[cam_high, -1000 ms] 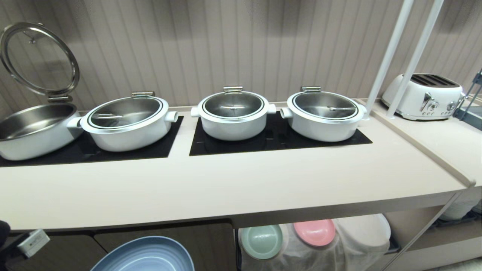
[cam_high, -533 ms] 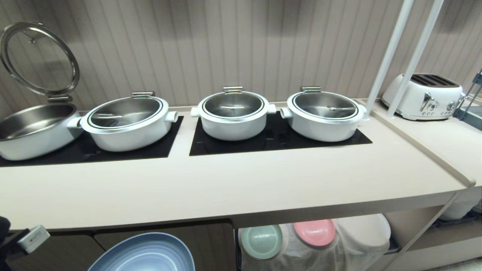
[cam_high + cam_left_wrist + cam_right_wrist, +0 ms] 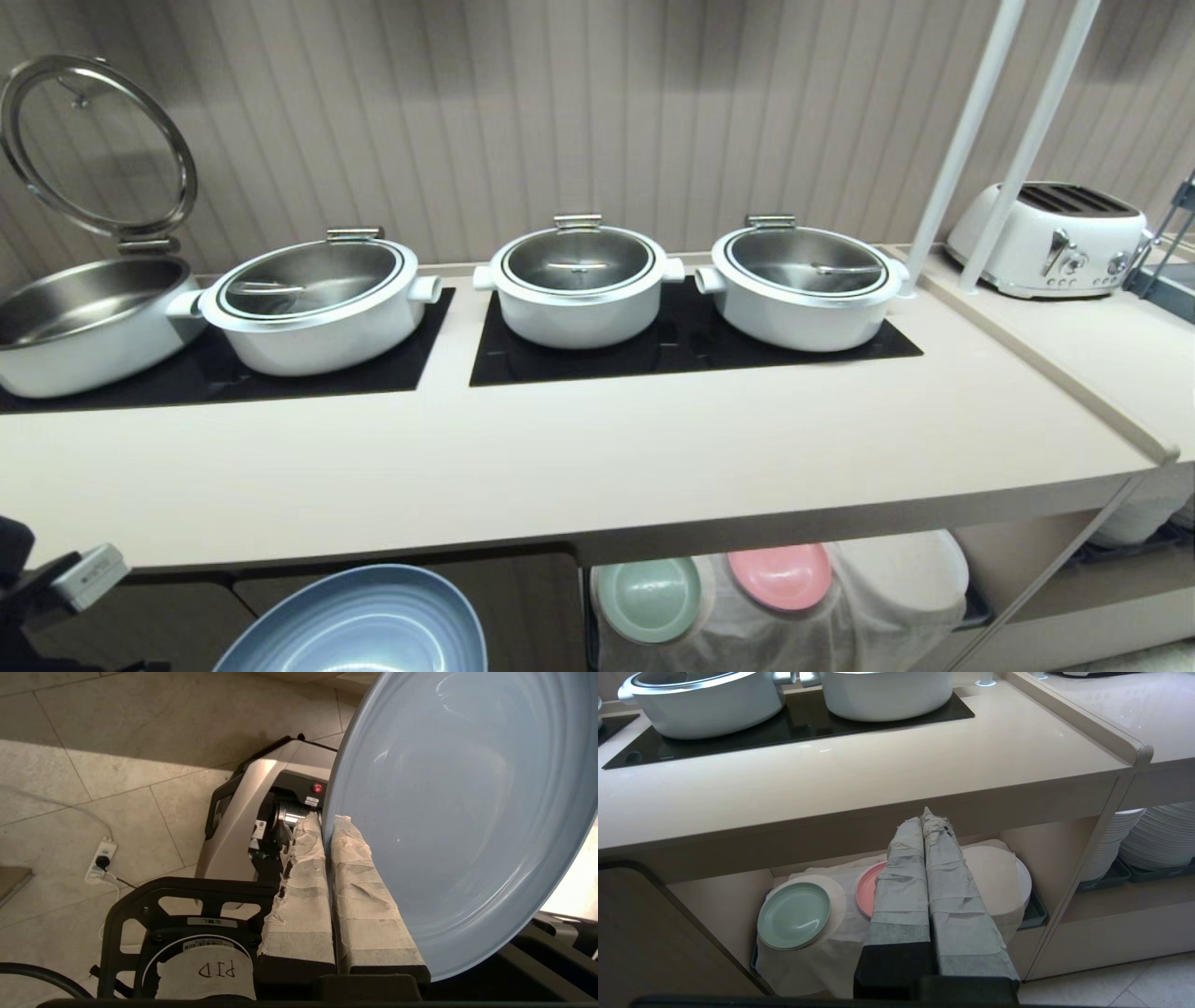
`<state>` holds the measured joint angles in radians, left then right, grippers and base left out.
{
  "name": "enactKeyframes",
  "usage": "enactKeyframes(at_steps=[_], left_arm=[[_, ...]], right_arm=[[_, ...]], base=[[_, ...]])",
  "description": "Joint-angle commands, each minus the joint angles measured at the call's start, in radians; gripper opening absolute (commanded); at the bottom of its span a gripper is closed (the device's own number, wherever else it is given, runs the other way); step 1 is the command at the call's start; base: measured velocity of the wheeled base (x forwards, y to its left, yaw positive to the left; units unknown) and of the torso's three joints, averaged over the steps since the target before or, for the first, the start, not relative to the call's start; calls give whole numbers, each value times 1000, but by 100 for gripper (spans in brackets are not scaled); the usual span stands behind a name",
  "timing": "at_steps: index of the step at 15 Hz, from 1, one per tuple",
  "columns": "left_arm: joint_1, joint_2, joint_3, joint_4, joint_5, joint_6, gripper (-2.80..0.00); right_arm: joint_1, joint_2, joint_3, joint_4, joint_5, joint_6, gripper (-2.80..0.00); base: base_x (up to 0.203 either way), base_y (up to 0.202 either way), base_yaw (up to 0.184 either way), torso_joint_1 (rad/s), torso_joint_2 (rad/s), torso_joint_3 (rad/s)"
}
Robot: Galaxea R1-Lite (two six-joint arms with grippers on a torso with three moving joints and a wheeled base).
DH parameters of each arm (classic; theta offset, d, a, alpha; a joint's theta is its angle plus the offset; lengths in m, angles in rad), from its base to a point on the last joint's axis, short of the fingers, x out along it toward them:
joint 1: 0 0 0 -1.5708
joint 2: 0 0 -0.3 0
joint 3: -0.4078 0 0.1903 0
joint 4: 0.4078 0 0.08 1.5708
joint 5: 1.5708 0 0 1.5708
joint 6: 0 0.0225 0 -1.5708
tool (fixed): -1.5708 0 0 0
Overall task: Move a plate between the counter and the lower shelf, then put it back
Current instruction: Put the plate in the cupboard
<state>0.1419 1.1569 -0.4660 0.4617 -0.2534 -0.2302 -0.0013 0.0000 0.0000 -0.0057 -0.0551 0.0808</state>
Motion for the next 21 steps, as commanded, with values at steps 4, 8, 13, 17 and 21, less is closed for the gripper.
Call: enactKeyframes(at_steps=[4, 8, 13, 17, 21], left_arm=[[-10, 12, -3, 3, -4, -3, -280], [-11, 9, 3, 5, -4, -3, -280], [-11, 4, 4, 8, -3, -3, -280], [-10, 0, 10, 9, -2, -3, -280], [-10, 0, 10, 9, -1, -3, -280]], right_arm=[[0, 0, 0, 0, 0, 0, -280], [1, 0, 0, 0, 0, 0, -280], [0, 0, 0, 0, 0, 0, -280], [1, 0, 0, 0, 0, 0, -280], [0, 0, 0, 0, 0, 0, -280]], base=[[0, 0, 0, 0, 0, 0], [0, 0, 0, 0, 0, 0], [0, 0, 0, 0, 0, 0], [0, 0, 0, 0, 0, 0], [0, 0, 0, 0, 0, 0]])
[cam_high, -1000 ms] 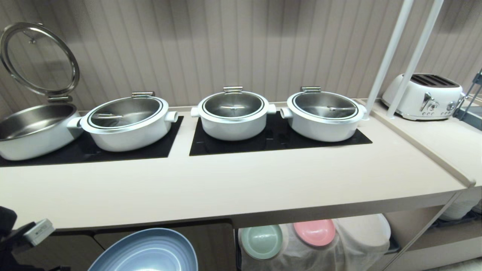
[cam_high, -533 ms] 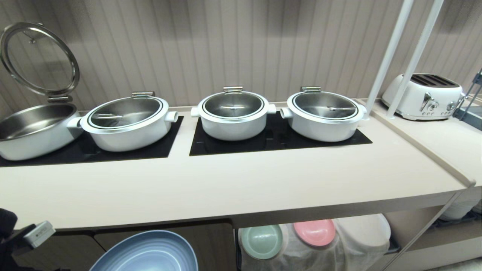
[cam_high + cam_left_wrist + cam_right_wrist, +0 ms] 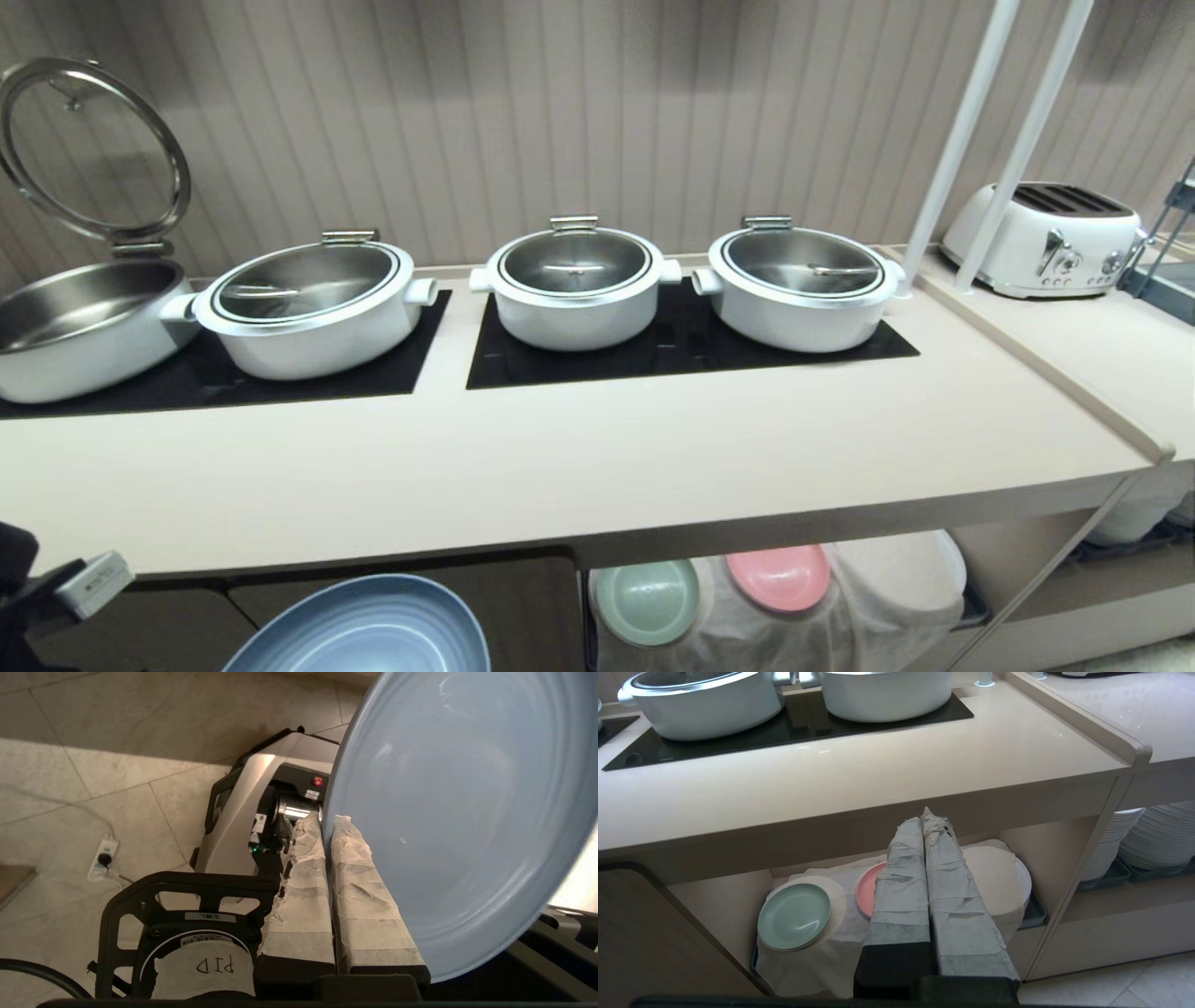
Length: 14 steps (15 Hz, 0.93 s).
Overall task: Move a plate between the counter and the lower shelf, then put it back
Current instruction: Put the plate in the cupboard
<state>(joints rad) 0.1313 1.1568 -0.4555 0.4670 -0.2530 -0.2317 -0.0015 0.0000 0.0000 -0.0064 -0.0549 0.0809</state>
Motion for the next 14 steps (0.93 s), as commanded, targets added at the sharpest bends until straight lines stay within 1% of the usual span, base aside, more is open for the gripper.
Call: enactKeyframes(at_steps=[1, 3, 14], left_arm=[[1, 0, 0, 4, -2, -1, -280], [1, 0, 0, 4, -3, -1, -280], [-13, 1, 8, 5, 0, -5, -280]], right_arm=[[1, 0, 0, 0, 0, 0, -280], [0, 0, 0, 0, 0, -1, -280], [0, 0, 0, 0, 0, 0, -280]], base=[[0, 0, 0, 0, 0, 0], [-1, -89, 13, 5, 8, 6], [0, -194, 2, 2, 4, 2]])
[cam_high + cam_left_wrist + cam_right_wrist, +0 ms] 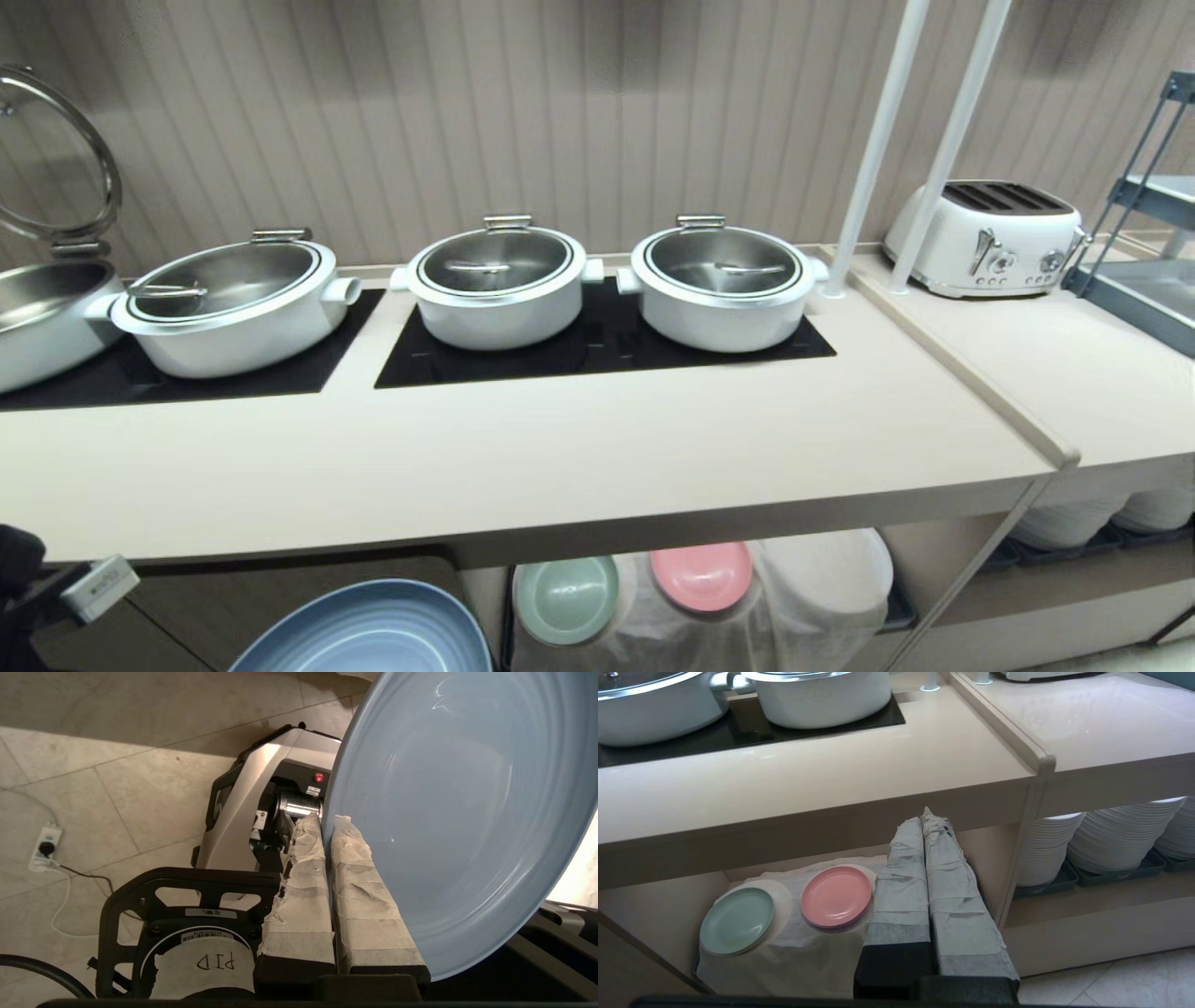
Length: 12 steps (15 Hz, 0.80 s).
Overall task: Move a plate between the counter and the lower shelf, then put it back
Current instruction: Put the plate in the cupboard
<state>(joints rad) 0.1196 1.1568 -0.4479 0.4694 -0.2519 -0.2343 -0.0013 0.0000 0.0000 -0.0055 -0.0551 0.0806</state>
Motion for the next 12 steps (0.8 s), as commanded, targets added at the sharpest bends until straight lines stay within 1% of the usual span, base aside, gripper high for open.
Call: enactKeyframes(at_steps=[1, 12], left_arm=[[-3, 1, 0, 2, -1, -2, -280], [-11, 1, 5, 3, 6, -4, -280]], right_arm=[[0, 0, 0, -1, 0, 1, -280], [0, 0, 0, -1, 0, 1, -280]], base=[[0, -195, 2, 2, 0, 2], [0, -194, 1, 3, 2, 2]])
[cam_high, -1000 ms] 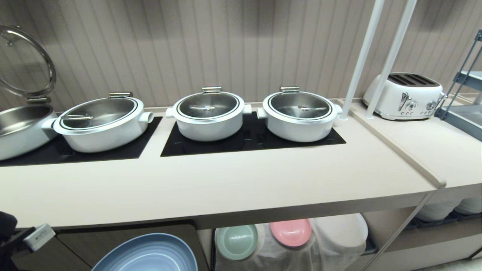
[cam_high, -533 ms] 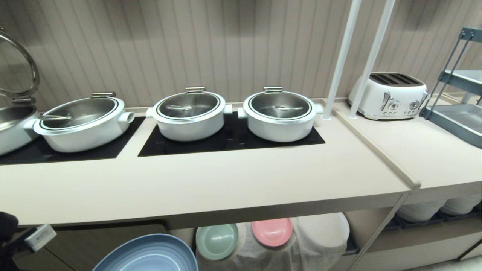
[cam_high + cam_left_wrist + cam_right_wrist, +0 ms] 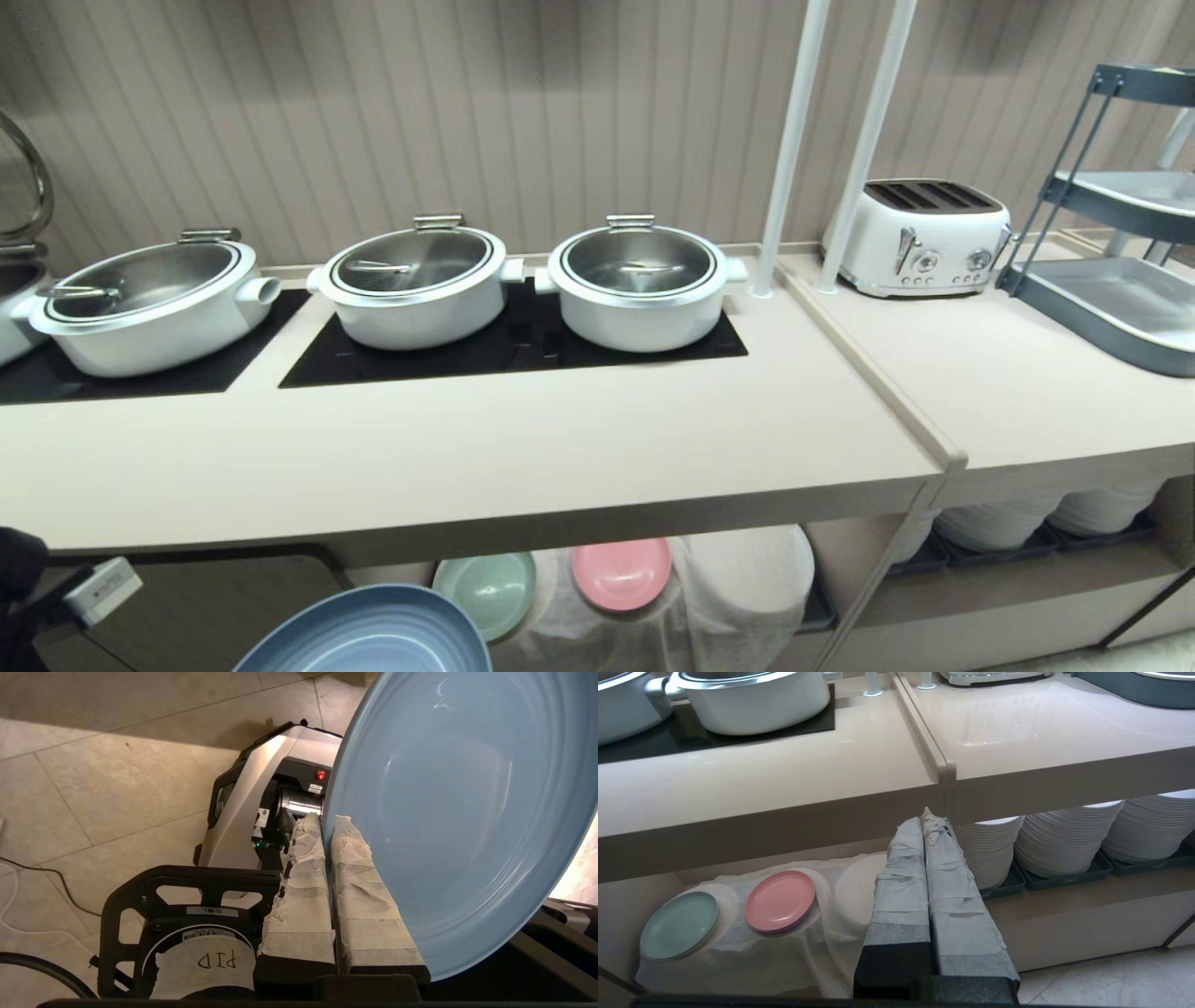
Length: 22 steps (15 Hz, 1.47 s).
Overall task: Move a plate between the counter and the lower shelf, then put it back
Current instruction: Put the plate in the cupboard
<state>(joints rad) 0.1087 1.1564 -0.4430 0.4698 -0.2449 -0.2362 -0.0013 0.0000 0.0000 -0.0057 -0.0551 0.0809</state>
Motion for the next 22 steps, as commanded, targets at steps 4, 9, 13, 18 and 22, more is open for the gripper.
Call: enactKeyframes(at_steps=[4, 9, 13, 18, 22], left_arm=[[0, 2, 5, 3, -2, -2, -280], [-1, 3, 9, 3, -2, -2, -280], [-4, 5, 10, 3, -2, -2, -280], [-4, 5, 17, 3, -1, -2, -280], [-7, 5, 15, 3, -1, -2, -280]], right_arm=[[0, 0, 0, 0, 0, 0, -280], [1, 0, 0, 0, 0, 0, -280], [0, 0, 0, 0, 0, 0, -280], [0, 0, 0, 0, 0, 0, -280], [0, 0, 0, 0, 0, 0, -280]], base=[[0, -194, 1, 2, 3, 3], [0, -196, 1, 2, 0, 3], [0, -196, 2, 2, 2, 2], [0, -195, 1, 3, 2, 4], [0, -179, 0, 4, 1, 1]])
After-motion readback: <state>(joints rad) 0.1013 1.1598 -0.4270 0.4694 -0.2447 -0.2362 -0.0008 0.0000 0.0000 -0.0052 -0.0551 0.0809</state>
